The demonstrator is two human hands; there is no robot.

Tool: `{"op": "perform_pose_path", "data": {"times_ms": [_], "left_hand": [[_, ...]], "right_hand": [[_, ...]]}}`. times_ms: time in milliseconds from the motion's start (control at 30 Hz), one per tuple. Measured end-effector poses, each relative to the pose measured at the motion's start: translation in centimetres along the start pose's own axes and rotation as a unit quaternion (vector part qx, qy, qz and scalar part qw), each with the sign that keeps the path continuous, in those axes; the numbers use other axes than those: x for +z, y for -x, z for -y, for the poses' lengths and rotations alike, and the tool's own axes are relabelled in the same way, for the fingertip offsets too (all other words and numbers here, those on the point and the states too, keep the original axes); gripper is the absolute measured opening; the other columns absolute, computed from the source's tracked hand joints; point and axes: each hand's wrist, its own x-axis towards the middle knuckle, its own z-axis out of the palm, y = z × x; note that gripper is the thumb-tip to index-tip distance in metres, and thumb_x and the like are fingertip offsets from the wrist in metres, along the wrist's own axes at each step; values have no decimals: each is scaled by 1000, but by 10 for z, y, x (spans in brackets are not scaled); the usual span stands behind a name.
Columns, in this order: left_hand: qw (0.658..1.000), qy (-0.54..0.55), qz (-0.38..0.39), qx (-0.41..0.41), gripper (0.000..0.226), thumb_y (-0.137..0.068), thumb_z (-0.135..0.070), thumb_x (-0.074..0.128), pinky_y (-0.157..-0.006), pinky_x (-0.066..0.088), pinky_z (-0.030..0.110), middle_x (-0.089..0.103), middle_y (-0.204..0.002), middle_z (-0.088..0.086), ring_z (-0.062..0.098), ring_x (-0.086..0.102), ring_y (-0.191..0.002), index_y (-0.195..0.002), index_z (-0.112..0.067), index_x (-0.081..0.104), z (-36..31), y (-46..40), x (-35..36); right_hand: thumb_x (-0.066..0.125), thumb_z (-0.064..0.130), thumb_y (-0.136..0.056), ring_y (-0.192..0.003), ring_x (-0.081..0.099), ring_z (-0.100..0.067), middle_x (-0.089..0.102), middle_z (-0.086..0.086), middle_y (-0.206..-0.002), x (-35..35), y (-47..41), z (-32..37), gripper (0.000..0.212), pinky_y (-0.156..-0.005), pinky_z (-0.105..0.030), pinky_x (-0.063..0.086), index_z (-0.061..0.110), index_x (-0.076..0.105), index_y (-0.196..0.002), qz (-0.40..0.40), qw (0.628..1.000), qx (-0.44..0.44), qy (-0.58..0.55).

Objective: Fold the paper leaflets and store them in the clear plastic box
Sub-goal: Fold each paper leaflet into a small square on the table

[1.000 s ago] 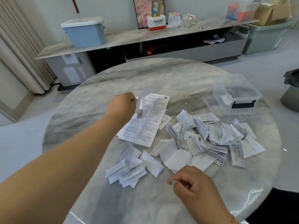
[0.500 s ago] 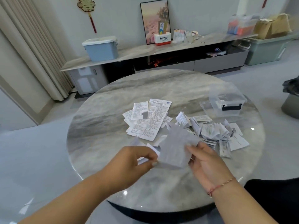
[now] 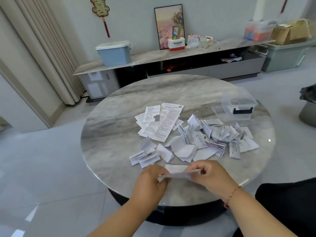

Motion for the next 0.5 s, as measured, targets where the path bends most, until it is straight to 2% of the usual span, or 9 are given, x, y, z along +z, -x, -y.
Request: {"op": "perform_pose_path", "data": {"times_ms": [33,100,167,200,267,333,367,433,500], "left_hand": [[999,-9,29,-29,6,-81,-21,66,-62,36,11,57,-83,-8,3,50,-75,-80,-25,61,5,5,5],[998,-26,50,-21,27,-82,-33,65,-59,35,15,50,-71,-8,6,47,-71,-62,-24,49,13,11,14],[999,-24,45,-7,44,-84,-39,62,-64,32,15,47,-64,-12,5,44,-75,-51,-26,36,18,15,17],[998,-28,47,-17,43,-85,-38,63,-70,31,12,49,-71,-15,5,43,-83,-53,-27,38,18,16,19],[997,-63,-17,-32,23,-82,-35,68,-79,29,12,51,-88,-16,8,39,-94,-70,-26,51,19,20,24],[988,-103,-114,-8,28,-74,-32,71,-83,32,20,51,-99,-11,12,39,-97,-93,-21,54,15,27,30],[986,-109,-115,43,35,-72,-33,69,-85,33,23,52,-104,-8,14,41,-99,-101,-19,54,12,31,33],[974,-155,-54,155,49,-68,-41,62,-87,33,26,54,-111,-4,17,46,-102,-111,-19,53,5,39,43],[965,-182,-9,189,52,-62,-43,57,-81,33,26,56,-109,-5,16,51,-97,-109,-21,56,1,44,51]], "right_hand": [[77,13,-73,-53,47,-3,59,8,-59,2,1,-6,12,-53,-19,37,3,71,-72,19,999,42,8],[77,29,-73,-63,54,-7,64,5,-69,4,2,-16,28,-61,-26,46,2,71,-80,34,994,105,8],[75,25,-76,-72,65,-11,72,3,-78,7,3,-16,15,-73,-30,53,13,71,-85,2,991,123,49],[74,22,-76,-74,66,-13,71,4,-80,8,5,-14,17,-74,-29,54,16,68,-91,-15,987,128,93],[72,25,-76,-76,61,-13,63,10,-79,13,7,-7,36,-70,-24,45,19,54,-106,-38,971,146,183],[70,29,-77,-83,57,-13,57,10,-86,17,8,-3,54,-70,-20,39,24,41,-122,-54,955,166,238],[69,29,-78,-89,59,-15,58,7,-92,20,10,-2,60,-72,-21,40,23,36,-128,-54,950,169,256],[68,25,-78,-91,63,-19,63,-1,-100,25,12,-2,65,-74,-24,47,20,31,-132,-51,949,179,254],[65,16,-78,-61,65,-18,66,-7,-84,30,16,-1,61,-53,-27,50,18,32,-130,-23,966,215,145]]}}
